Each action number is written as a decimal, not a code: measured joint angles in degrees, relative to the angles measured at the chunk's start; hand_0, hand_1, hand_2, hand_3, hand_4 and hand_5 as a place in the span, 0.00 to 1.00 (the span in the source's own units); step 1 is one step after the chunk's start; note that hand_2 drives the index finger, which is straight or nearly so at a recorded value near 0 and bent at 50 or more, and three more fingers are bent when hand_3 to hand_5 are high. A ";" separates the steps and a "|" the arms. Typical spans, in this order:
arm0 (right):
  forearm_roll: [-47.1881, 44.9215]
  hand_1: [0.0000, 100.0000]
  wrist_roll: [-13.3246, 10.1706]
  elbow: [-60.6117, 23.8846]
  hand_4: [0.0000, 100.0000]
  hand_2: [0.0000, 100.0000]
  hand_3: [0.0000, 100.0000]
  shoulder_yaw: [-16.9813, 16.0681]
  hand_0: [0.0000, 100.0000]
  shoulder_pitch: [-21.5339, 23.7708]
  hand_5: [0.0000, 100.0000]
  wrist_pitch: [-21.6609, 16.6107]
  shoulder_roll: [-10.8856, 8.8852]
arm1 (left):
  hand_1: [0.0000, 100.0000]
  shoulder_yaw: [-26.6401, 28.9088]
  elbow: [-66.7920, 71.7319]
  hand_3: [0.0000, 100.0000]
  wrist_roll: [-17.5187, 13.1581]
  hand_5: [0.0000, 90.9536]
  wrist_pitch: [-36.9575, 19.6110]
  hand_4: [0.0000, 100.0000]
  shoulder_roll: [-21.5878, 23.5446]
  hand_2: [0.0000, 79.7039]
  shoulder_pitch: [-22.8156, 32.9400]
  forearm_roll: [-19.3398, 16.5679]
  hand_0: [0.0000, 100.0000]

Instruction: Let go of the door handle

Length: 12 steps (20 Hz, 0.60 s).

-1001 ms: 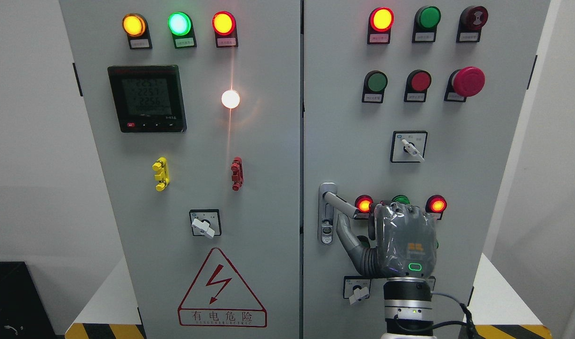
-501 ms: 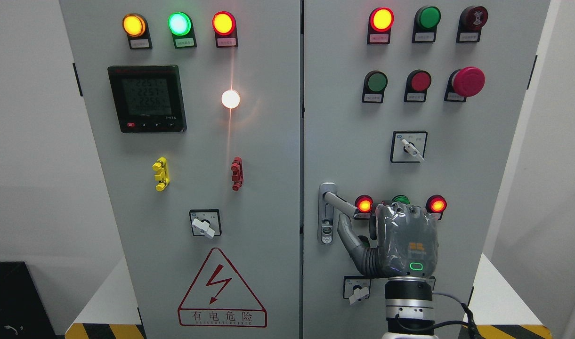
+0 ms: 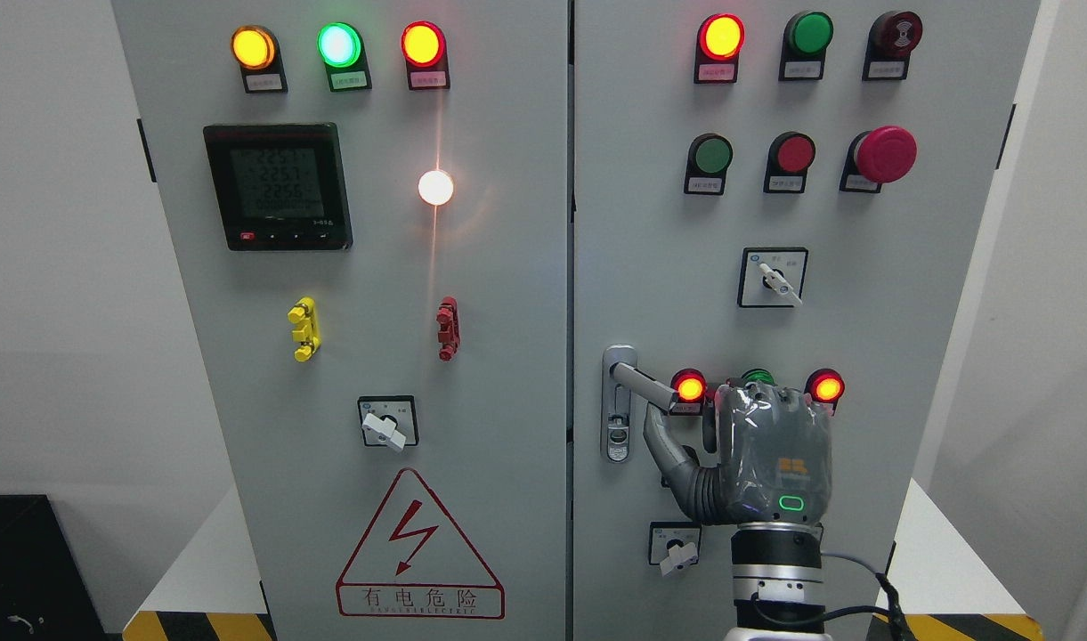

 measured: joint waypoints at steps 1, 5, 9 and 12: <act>-0.01 0.28 0.00 -0.01 0.95 1.00 1.00 -0.02 0.44 0.00 1.00 0.00 0.00 | 0.56 0.00 0.00 0.00 0.00 0.00 0.00 0.00 0.00 0.00 0.00 0.00 0.12; -0.03 0.28 -0.18 -0.08 0.95 1.00 1.00 -0.06 0.44 0.00 1.00 0.02 0.00 | 0.56 0.00 0.00 0.00 0.00 0.00 0.00 0.00 0.00 0.00 0.00 0.00 0.12; -0.04 0.28 -0.23 -0.12 0.95 1.00 1.00 -0.11 0.44 0.00 1.00 0.02 0.00 | 0.56 0.00 0.00 0.00 0.00 0.00 0.00 0.00 0.00 0.00 0.00 0.00 0.12; -0.04 0.28 -0.23 -0.14 0.95 1.00 1.00 -0.14 0.44 0.00 1.00 0.02 0.00 | 0.56 0.00 0.00 0.00 0.00 0.00 0.00 0.00 0.00 0.00 0.00 0.00 0.12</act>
